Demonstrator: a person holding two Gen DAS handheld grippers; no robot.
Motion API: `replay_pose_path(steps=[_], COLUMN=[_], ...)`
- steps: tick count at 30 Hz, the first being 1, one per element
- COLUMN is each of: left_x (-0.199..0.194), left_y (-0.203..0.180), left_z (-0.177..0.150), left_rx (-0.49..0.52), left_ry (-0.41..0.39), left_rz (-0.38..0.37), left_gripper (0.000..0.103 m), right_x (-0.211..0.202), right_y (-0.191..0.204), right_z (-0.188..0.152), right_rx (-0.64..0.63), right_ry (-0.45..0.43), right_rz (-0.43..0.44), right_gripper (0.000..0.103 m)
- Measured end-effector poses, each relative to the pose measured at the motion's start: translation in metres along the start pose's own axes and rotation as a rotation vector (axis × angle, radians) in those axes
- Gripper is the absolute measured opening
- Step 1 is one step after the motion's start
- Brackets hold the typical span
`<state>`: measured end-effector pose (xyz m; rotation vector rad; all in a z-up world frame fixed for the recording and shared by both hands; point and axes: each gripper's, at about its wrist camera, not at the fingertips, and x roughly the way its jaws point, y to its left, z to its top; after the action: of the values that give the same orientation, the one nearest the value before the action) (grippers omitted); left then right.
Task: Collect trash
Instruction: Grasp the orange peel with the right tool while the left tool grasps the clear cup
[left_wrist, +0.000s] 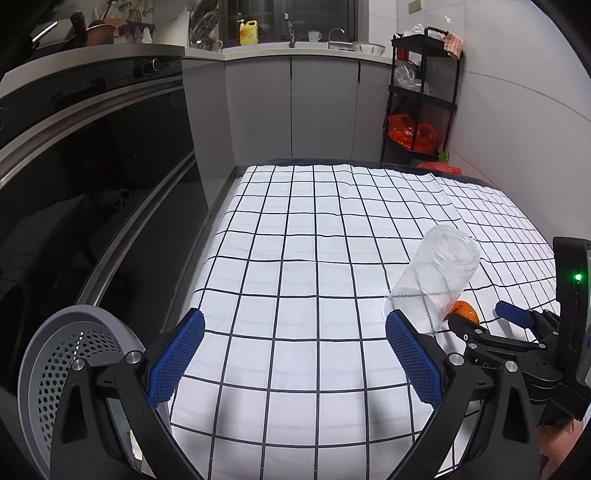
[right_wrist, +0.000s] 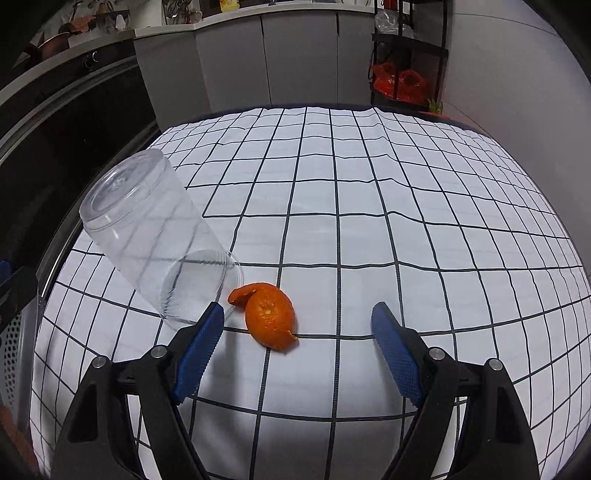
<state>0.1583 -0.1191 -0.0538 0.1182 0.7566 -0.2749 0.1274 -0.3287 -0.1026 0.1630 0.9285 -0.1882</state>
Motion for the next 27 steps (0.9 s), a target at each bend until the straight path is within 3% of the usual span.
replay_pose_path(steps=[2,4,6,8,9,11,22,27], left_x=[0.001,0.0,0.0,0.001,0.001,0.0,0.006,0.018], left_y=[-0.001,-0.002,-0.003,-0.004,-0.004,-0.006,-0.041,-0.062], left_z=[-0.001,-0.003,-0.003,-0.004,-0.004,-0.005,-0.009,-0.008], left_rx=[0.0,0.002,0.005,0.009,0.01,0.009,0.0,0.017], left_ry=[0.004,0.006,0.006,0.007,0.008,0.011,0.024,0.021], left_rz=[-0.001,-0.002,-0.003,-0.002,-0.002,-0.006,-0.111,-0.116], left_gripper=[0.096,0.096,0.096,0.096,0.096,0.096,0.096,0.096], right_x=[0.0,0.001,0.004,0.004,0.003,0.0,-0.048,-0.061], right_y=[0.003,0.005,0.007,0.008,0.008,0.006,-0.026,-0.038], right_z=[0.0,-0.001,-0.002,-0.004,-0.004,-0.003,0.025,0.033], right_rx=[-0.006,-0.016,-0.024,-0.031,-0.033,-0.022,0.156,0.207], right_ry=[-0.003,0.004,0.02,0.019,0.013,0.013,-0.092,-0.12], right_rz=[-0.003,-0.009,-0.012,-0.023,-0.021,-0.008,0.109,0.147], right_gripper=[0.078,0.068,0.053,0.046,0.035,0.023,0.021,0.021])
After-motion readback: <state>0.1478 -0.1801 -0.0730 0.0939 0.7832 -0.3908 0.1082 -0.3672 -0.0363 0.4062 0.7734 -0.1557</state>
